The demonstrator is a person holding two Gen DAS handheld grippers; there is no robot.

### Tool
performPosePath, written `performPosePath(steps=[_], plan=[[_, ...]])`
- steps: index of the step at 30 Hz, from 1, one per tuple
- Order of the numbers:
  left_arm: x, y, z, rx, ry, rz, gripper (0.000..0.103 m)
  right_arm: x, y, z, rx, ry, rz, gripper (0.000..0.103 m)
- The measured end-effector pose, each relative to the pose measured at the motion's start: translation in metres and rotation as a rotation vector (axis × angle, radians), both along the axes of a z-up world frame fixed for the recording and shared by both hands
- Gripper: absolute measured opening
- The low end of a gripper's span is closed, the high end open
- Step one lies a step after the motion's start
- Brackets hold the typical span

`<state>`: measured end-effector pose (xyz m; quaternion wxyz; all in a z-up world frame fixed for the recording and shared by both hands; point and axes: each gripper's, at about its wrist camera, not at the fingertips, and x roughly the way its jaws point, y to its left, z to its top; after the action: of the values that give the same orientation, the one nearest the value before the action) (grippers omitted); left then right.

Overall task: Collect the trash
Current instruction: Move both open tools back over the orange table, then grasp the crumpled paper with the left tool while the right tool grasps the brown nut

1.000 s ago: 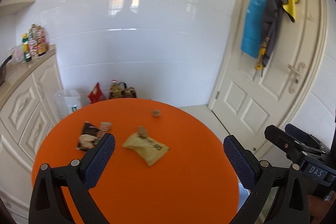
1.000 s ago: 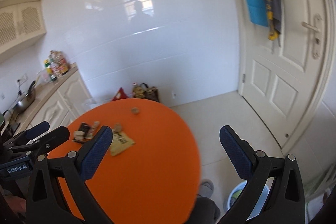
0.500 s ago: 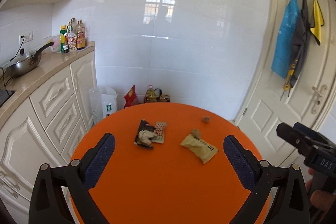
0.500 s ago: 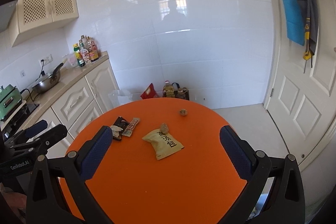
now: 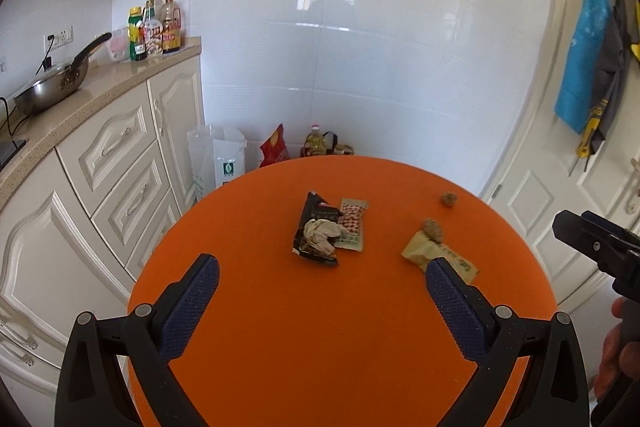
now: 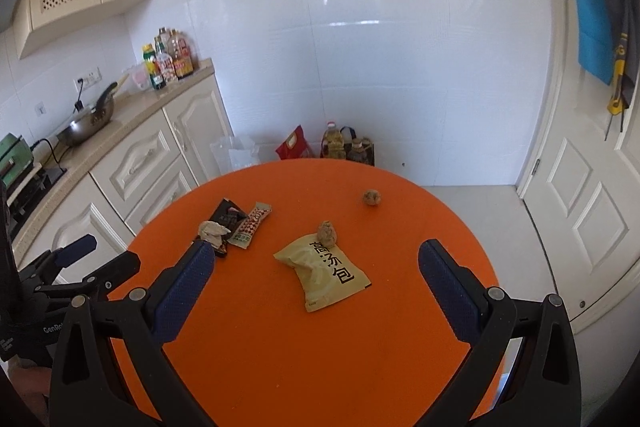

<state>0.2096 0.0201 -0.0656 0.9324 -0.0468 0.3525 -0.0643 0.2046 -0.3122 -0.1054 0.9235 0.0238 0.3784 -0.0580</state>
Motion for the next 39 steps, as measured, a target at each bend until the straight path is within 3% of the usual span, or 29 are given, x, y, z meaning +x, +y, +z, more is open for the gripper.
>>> performPosePath(steps=[10, 15, 17, 20, 22, 23, 25, 27, 29, 39], plan=[[0.156, -0.033, -0.046, 0.078, 0.096, -0.01, 0.1, 0.089, -0.026, -0.082, 0.04, 0.177, -0.017, 0.086], [0.202, -0.046, -0.074, 0.096, 0.119, -0.022, 0.099, 0.118, -0.028, -0.115, 0.054, 0.237, 0.007, 0.072], [0.217, -0.052, -0.084, 0.115, 0.118, -0.024, 0.094, 0.124, -0.028, -0.125, 0.053, 0.255, 0.011, 0.065], [0.236, -0.061, -0.097, 0.122, 0.143, -0.05, 0.072, 0.131, -0.028, -0.138, 0.051, 0.278, 0.013, 0.049], [0.25, -0.069, -0.105, 0.122, 0.163, -0.068, 0.056, 0.133, -0.025, -0.14, 0.022, 0.27, 0.013, 0.043], [0.253, -0.069, -0.11, 0.115, 0.172, -0.074, 0.05, 0.133, -0.024, -0.14, 0.006, 0.271, 0.013, 0.034], [0.262, -0.071, -0.114, 0.079, 0.175, -0.084, 0.041, 0.132, -0.022, -0.139, -0.017, 0.272, 0.015, 0.025], [0.267, -0.072, -0.114, 0.067, 0.166, -0.081, 0.037, 0.13, -0.022, -0.138, -0.006, 0.269, 0.022, 0.024], [0.277, -0.07, -0.114, 0.045, 0.162, -0.074, 0.026, 0.127, -0.024, -0.138, 0.006, 0.262, 0.019, 0.024], [0.33, -0.052, -0.104, -0.04, 0.121, -0.035, 0.024, 0.106, -0.034, -0.11, 0.071, 0.196, 0.007, 0.024]])
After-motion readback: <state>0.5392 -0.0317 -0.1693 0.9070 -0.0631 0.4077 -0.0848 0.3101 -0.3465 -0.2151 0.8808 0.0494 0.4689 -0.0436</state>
